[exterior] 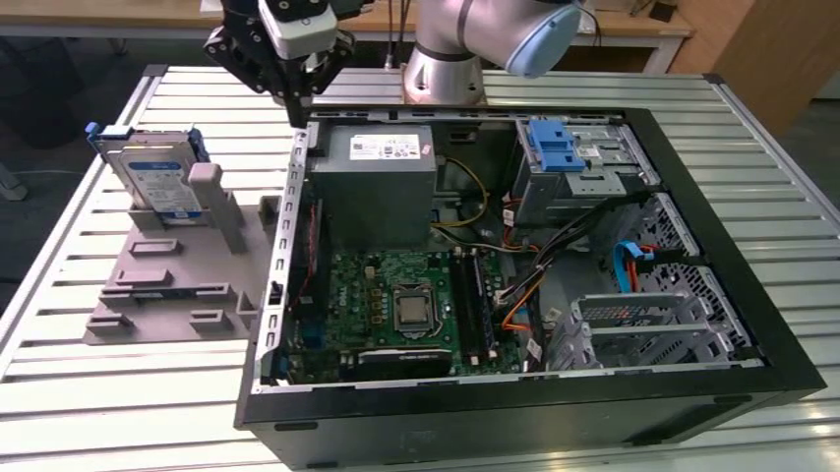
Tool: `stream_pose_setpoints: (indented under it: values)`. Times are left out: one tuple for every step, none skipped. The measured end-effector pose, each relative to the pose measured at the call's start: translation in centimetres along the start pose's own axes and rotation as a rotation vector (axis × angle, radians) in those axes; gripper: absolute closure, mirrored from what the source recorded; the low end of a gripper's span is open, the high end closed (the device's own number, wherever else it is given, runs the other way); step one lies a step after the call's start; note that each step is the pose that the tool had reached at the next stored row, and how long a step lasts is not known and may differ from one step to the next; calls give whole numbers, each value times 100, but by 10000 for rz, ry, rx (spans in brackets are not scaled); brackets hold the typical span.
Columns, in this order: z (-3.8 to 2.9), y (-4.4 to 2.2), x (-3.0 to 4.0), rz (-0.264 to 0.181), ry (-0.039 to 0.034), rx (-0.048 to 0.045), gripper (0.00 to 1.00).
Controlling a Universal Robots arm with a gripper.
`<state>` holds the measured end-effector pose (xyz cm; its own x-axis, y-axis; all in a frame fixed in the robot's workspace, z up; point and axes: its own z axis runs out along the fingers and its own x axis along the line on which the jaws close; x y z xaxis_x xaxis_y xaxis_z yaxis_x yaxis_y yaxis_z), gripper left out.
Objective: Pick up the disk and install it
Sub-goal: 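Reach for the disk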
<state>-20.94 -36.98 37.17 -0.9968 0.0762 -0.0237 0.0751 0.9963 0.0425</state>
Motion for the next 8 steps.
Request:
stream_pose_setpoints:
  values:
    - [1,5,17,1,0,0,89]
    - [2,8,26,1,0,0,89]
    - [2,9,27,0,0,0,89]
    - [2,9,27,-1,1,0,89]
    - [2,9,27,-1,1,0,89]
    - [2,9,28,-1,1,0,89]
    - [2,10,29,0,0,-1,89]
    - [3,9,32,-16,0,-1,89]
